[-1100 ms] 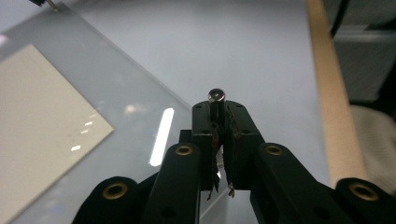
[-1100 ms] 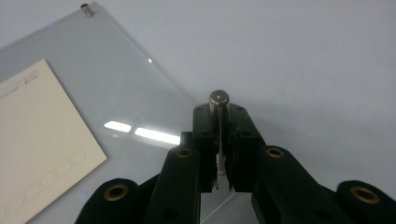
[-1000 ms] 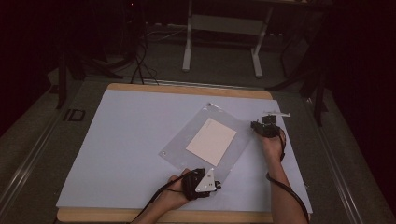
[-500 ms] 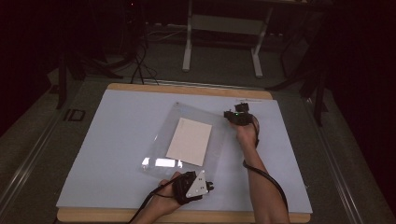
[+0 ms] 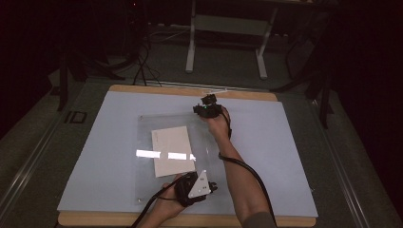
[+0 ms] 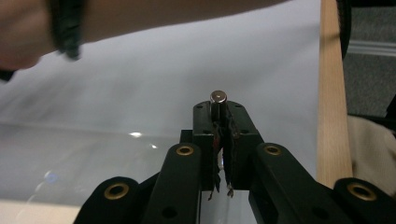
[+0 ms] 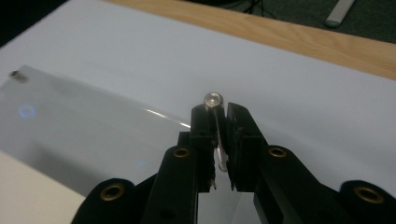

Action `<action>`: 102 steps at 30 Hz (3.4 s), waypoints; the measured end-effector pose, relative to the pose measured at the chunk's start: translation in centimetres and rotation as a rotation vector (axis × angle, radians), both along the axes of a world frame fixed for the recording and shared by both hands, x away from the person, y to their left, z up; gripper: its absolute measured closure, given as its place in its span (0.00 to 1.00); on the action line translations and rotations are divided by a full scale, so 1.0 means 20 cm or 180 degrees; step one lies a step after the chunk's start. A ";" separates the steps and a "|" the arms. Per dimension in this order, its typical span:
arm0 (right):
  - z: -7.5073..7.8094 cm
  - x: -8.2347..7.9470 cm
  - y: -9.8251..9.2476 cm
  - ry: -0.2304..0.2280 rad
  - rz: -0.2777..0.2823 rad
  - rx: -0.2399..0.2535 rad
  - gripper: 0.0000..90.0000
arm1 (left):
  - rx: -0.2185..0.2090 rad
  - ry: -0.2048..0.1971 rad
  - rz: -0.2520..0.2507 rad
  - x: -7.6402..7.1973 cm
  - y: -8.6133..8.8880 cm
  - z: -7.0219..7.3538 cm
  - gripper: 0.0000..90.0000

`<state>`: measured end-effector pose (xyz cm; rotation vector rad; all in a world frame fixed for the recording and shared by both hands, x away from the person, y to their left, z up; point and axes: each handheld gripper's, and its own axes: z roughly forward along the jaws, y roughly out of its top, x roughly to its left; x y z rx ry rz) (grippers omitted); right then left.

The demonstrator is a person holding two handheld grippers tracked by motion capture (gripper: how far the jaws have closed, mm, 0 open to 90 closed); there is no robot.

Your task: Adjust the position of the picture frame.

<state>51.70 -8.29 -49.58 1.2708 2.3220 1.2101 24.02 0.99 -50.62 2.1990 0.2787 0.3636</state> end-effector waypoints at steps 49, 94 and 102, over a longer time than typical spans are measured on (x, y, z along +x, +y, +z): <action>-0.05 -0.80 -0.56 -0.0304 0.0944 -0.0510 0.74 | -0.0435 0.0622 0.1341 0.77 0.41 0.01 0.71; -0.18 -1.30 -0.49 -0.0525 0.1913 -0.0236 0.94 | -0.0343 0.0787 0.1766 1.22 0.29 -0.09 0.73; -0.18 -1.31 -0.49 -0.0535 0.1857 -0.0201 0.94 | -0.0337 0.0753 0.1842 1.29 0.20 -0.10 0.75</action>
